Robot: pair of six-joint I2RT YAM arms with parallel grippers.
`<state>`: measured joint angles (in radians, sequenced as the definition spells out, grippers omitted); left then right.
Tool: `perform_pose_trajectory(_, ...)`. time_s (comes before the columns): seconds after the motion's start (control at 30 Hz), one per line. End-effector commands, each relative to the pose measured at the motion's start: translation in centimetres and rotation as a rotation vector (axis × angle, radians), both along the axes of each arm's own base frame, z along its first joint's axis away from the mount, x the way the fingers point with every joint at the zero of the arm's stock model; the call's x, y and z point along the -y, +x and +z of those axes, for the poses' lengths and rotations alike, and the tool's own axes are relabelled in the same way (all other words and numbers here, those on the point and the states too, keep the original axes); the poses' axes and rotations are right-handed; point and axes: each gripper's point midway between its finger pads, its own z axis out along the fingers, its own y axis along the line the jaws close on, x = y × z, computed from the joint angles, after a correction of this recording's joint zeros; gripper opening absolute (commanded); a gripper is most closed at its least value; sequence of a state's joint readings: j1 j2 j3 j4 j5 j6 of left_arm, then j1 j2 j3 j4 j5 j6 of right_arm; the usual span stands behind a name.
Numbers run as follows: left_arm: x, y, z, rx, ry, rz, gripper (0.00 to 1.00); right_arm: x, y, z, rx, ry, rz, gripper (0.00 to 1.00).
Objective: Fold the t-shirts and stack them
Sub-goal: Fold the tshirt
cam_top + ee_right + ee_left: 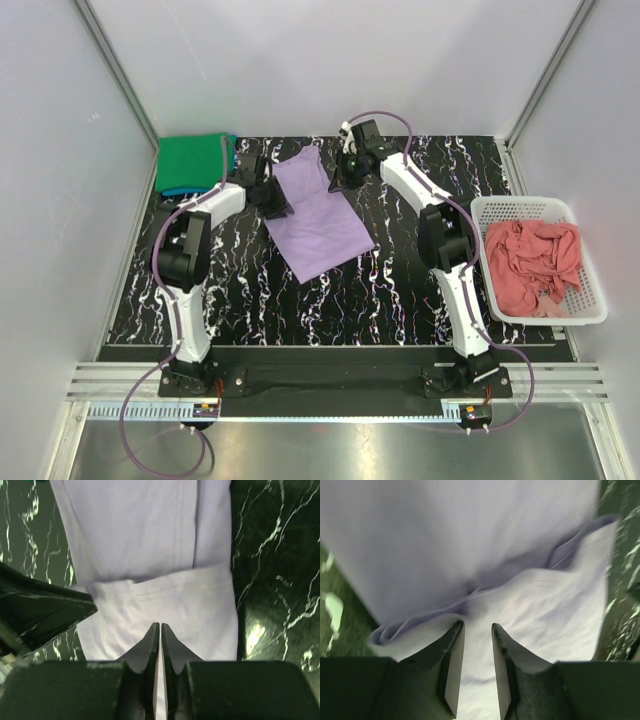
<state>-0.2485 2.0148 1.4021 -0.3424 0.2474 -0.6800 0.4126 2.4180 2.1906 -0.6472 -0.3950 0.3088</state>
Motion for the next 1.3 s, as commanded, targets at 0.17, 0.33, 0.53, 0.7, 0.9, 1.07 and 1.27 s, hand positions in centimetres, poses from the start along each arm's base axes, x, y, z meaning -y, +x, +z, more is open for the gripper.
perform_pose_trajectory(0.17,-1.2,4.9,3.2,0.097,0.091,0.024,0.35,0.0,3.1,-0.4,0.042,-0.004,-0.089,0.16)
perform_pose_trajectory(0.33,-3.9,4.6,8.2,0.172,0.195,0.049,0.39,2.1,1.8,3.0,0.068,-0.085,-0.065,0.33)
perform_pose_trajectory(0.53,-2.5,-4.4,9.9,0.107,0.103,-0.028,0.46,7.1,-3.9,3.5,-0.053,-0.096,0.030,0.58)
perform_pose_trajectory(0.7,0.3,-11.7,6.5,0.020,-0.061,-0.021,0.51,9.0,-9.0,0.6,-0.179,-0.120,0.165,0.63)
perform_pose_trajectory(0.9,3.0,-16.7,2.6,-0.034,-0.156,-0.002,0.57,10.2,-10.3,-1.1,-0.259,-0.038,0.171,0.65)
perform_pose_trajectory(1.07,4.0,-17.5,0.1,-0.041,-0.159,0.006,0.58,8.5,-11.1,-2.5,-0.304,0.084,0.201,0.58)
perform_pose_trajectory(1.27,2.7,-18.3,-0.5,-0.071,-0.108,0.053,0.58,9.4,-12.5,-4.2,-0.346,0.040,0.153,0.52)
